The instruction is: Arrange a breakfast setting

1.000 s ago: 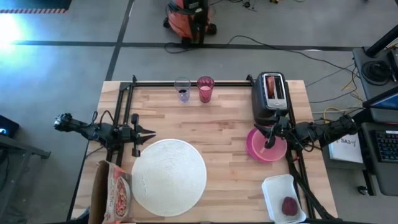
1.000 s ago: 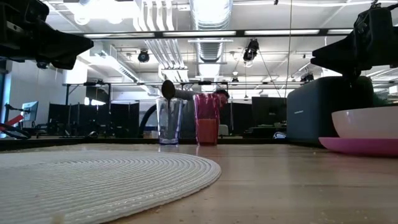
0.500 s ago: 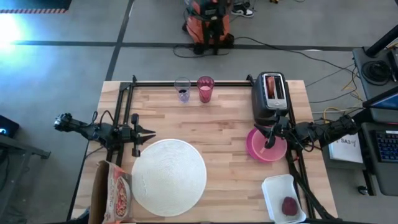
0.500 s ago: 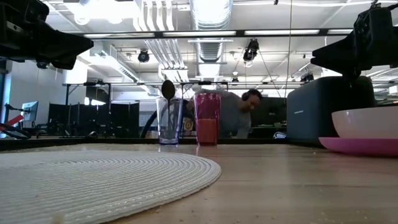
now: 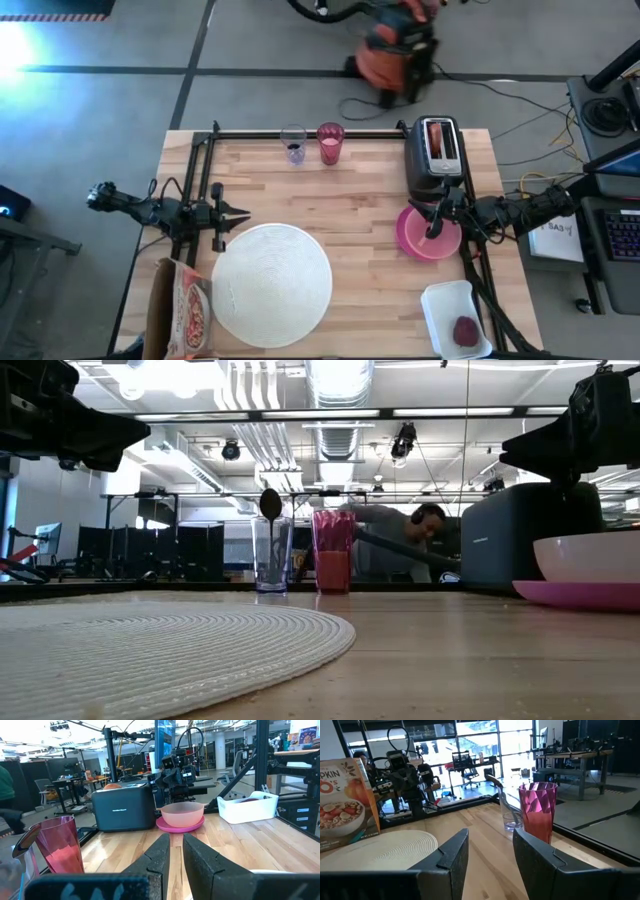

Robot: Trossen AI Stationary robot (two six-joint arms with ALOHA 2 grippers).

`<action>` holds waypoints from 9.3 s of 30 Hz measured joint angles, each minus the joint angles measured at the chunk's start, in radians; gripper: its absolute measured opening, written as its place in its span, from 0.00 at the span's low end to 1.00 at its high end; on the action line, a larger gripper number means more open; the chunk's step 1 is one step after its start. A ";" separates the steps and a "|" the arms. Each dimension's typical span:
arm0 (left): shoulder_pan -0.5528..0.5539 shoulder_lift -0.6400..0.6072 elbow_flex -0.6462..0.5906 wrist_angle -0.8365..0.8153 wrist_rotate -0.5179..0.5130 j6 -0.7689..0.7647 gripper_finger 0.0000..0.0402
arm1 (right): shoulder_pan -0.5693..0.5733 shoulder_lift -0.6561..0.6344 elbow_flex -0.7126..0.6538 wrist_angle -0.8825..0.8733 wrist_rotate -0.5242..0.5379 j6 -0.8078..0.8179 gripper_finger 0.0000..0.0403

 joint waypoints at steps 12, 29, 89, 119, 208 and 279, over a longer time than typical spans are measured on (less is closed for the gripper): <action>0.000 0.000 0.000 0.000 0.000 0.000 0.09 | 0.000 0.000 0.000 0.000 0.000 -0.001 0.36; 0.000 0.000 0.000 -0.002 0.000 0.000 0.09 | 0.000 0.000 0.000 0.000 0.000 -0.001 0.36; 0.001 1.294 0.923 -0.799 0.169 -0.856 0.09 | 0.000 0.000 0.000 0.000 0.000 0.000 0.36; 0.022 1.769 0.935 -0.590 0.375 -1.046 0.09 | 0.000 0.000 0.000 0.000 0.000 0.000 0.36; 0.108 1.726 1.912 -1.643 0.317 -1.123 0.49 | 0.000 0.002 0.000 0.003 0.000 0.000 0.36; -0.476 1.379 1.485 -1.642 0.661 -2.168 0.00 | 0.000 0.006 0.000 0.003 0.000 -0.001 0.36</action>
